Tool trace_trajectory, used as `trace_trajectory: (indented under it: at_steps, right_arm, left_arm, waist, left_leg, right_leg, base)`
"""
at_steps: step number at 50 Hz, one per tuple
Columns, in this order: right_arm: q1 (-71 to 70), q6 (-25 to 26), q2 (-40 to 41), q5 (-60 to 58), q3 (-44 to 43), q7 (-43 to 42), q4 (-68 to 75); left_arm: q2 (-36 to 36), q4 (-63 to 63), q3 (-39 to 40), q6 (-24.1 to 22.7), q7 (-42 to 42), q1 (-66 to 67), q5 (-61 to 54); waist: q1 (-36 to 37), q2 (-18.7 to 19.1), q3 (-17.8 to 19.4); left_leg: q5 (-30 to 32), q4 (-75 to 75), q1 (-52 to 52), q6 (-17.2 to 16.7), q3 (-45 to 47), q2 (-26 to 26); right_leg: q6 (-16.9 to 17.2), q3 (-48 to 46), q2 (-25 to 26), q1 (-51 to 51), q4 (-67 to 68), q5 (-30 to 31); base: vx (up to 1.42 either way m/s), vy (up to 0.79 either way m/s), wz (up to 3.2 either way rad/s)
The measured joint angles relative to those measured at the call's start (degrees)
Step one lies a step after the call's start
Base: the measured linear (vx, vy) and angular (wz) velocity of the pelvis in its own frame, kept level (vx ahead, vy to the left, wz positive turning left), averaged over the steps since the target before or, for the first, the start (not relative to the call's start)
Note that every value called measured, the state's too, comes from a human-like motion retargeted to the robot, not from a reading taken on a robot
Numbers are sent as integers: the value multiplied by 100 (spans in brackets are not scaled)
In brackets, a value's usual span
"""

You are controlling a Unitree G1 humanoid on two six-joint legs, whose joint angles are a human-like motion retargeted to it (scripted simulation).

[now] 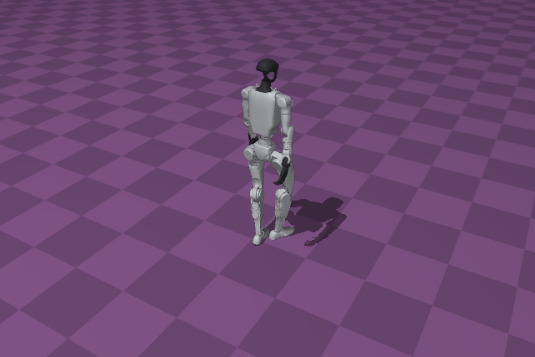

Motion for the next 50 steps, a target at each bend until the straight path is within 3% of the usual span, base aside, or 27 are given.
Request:
trace_trajectory:
  at_steps: [2,5,10,13,18,20,22,25,27,28,33,36,38,40,43,50]
  right_arm:
    - [70,28,4,-43,17,38,56]
    - [-13,109,-7,-231,-78,91,94]
    - [-137,-33,38,-190,-23,150,-187]
    - [-391,-54,61,-129,-39,84,-376]
    - [-825,-63,146,-69,116,-81,-758]
    - [-908,-97,208,-98,224,-32,-1041]
    - [-892,-139,260,-138,292,5,-1389]
    - [-863,-237,329,-191,398,19,-1954]
    - [-802,-366,370,-195,515,49,-2218]
    - [-770,-439,401,-232,561,92,-2283]
    - [-672,-567,555,-425,667,-102,-2162]
    - [-579,-580,543,-308,717,-791,-1900]
    - [-493,-575,494,-327,719,-1408,-1737]
    - [-407,-660,393,-472,672,-1872,-1516]
    - [-260,-638,189,-898,597,-1898,-1122]
    - [144,-149,-59,-1099,250,-717,-695]
  left_arm:
    - [-18,-65,10,-29,1,101,8]
    - [-72,-108,157,-105,-32,344,93]
    - [-192,414,511,-37,-17,781,243]
    - [-205,663,665,22,-192,925,574]
    - [-33,1089,656,63,-230,1149,1159]
    - [1,1372,763,146,-180,1176,1286]
    - [-58,1660,920,275,-218,1196,1234]
    - [-102,2012,1265,490,-427,1141,926]
    - [-114,2137,1359,603,-615,1125,644]
    - [-106,2170,1378,659,-687,1136,531]
    - [-147,1839,1329,646,-551,1045,453]
    - [-143,1351,1009,507,-390,967,425]
    - [-161,1006,847,393,-239,897,371]
    - [-192,703,696,273,-123,798,312]
    - [-205,361,493,170,-130,609,233]
    - [-184,-127,172,-37,-238,285,171]
  waist:
    - [67,38,-98]
    - [33,0,-90]
    - [175,-168,89]
    - [255,-272,217]
    - [338,-281,227]
    - [359,-240,124]
    - [316,-171,-88]
    - [273,42,-218]
    - [191,-20,-224]
    - [248,-92,-266]
    - [270,-96,-345]
    - [402,-17,-290]
    - [413,61,-244]
    - [386,143,-215]
    - [317,188,-215]
    - [163,6,-41]
  left_leg:
    - [-95,-99,156,-36,20,62]
    - [-255,-66,359,65,86,8]
    - [-333,1304,475,157,753,350]
    - [82,2767,-42,157,676,562]
    - [-388,4163,-934,157,825,928]
    - [-465,3873,-1288,157,888,776]
    - [-189,2760,-1585,68,711,180]
    - [391,1166,-1601,-539,1,-203]
    - [405,1056,-1451,8,-105,-326]
    - [198,1186,-1386,119,408,-153]
    - [101,1467,-1390,157,396,-3]
    - [-18,1361,-1178,157,338,189]
    - [-18,1259,-1055,157,308,301]
    - [3,1150,-938,157,276,388]
    - [-8,1005,-786,157,226,437]
    - [-189,774,-312,157,125,272]
  right_leg:
    - [-174,-297,73,135,-82,-134]
    - [-68,-16,61,215,-9,-250]
    - [-229,111,194,1107,-597,-389]
    - [-329,152,186,1437,-860,-456]
    - [-356,46,277,1838,-1397,-467]
    - [-247,-8,264,1824,-1527,-403]
    - [9,-167,81,1654,-1604,-257]
    - [113,-322,277,1682,-1662,-316]
    - [188,-410,231,1883,-1678,-429]
    - [184,-344,221,1955,-1654,-500]
    - [502,-447,165,1960,-1081,-522]
    - [729,-496,144,1700,-240,16]
    - [1062,-466,55,1389,509,477]
    - [1330,-327,30,1058,1198,456]
    - [1215,-354,0,667,1560,42]
    - [847,146,52,247,486,-544]
  base:
    - [44,-17,-18]
    - [41,-14,15]
    - [48,-30,-27]
    - [39,-23,6]
    - [27,-5,27]
    - [2,39,58]
    - [-5,65,97]
    - [21,23,43]
    - [40,0,-3]
    - [45,-8,-49]
    - [31,-1,-52]
    - [27,-7,-72]
    - [22,3,-48]
    - [15,3,-20]
    - [22,-3,2]
    - [24,-10,17]
